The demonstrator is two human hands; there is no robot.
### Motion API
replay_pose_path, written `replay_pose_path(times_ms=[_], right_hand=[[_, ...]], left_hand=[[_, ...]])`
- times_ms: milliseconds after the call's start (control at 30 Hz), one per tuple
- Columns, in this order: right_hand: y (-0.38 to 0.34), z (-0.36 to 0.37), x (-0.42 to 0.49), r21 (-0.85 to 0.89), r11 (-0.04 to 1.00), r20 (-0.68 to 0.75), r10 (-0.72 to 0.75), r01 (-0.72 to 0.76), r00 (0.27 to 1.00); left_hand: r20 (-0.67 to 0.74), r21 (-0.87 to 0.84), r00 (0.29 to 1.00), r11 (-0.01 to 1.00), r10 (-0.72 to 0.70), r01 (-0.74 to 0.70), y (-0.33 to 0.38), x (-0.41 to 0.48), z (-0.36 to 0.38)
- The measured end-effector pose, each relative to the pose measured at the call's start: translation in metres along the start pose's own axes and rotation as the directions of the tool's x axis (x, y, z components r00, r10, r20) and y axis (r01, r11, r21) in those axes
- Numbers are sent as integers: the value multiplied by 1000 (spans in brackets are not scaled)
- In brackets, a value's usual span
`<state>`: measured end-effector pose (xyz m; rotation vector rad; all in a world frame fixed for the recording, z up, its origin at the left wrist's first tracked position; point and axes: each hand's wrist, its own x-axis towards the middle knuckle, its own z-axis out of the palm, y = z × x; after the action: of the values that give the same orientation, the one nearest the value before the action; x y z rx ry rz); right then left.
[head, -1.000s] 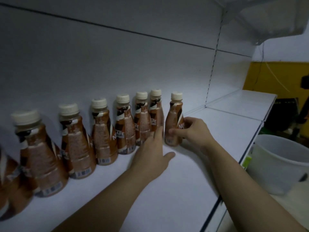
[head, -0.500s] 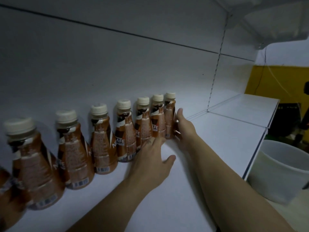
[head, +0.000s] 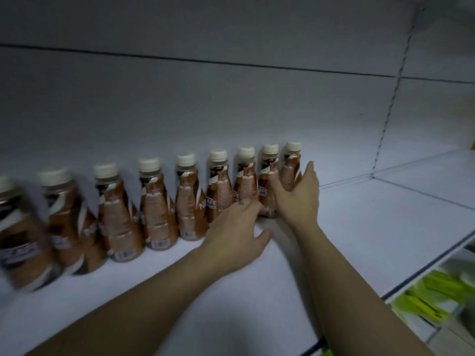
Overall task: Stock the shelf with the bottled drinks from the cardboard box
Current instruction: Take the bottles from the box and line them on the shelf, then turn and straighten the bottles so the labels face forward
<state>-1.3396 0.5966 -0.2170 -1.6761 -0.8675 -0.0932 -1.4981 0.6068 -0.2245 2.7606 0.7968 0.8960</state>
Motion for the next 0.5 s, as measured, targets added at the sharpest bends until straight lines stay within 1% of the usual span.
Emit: replay_pose_path(times_ms=[67, 167, 267, 333, 400, 500], right_hand=[[-9, 4, -8, -85, 989, 17, -122, 123, 992], [-22, 11, -22, -196, 934, 122, -278, 297, 953], [-29, 16, -29, -227, 871, 173, -403, 435, 899], [-37, 19, -37, -199, 831, 172, -493, 520, 853], [-41, 21, -44, -186, 796, 185, -548, 576, 816], [-40, 21, -49, -140, 798, 282, -535, 586, 796]], left_hand=[[-41, 130, 999, 991, -12, 17, 3, -1, -19], [-156, 267, 987, 960, -44, 85, -2, -17, -53], [-220, 375, 971, 911, -91, 170, -10, -53, -85], [-261, 397, 953, 882, -156, 254, -16, -80, -106], [-332, 400, 910, 837, -248, 374, -23, -101, -128], [-414, 391, 835, 757, -363, 523, -34, -123, -160]])
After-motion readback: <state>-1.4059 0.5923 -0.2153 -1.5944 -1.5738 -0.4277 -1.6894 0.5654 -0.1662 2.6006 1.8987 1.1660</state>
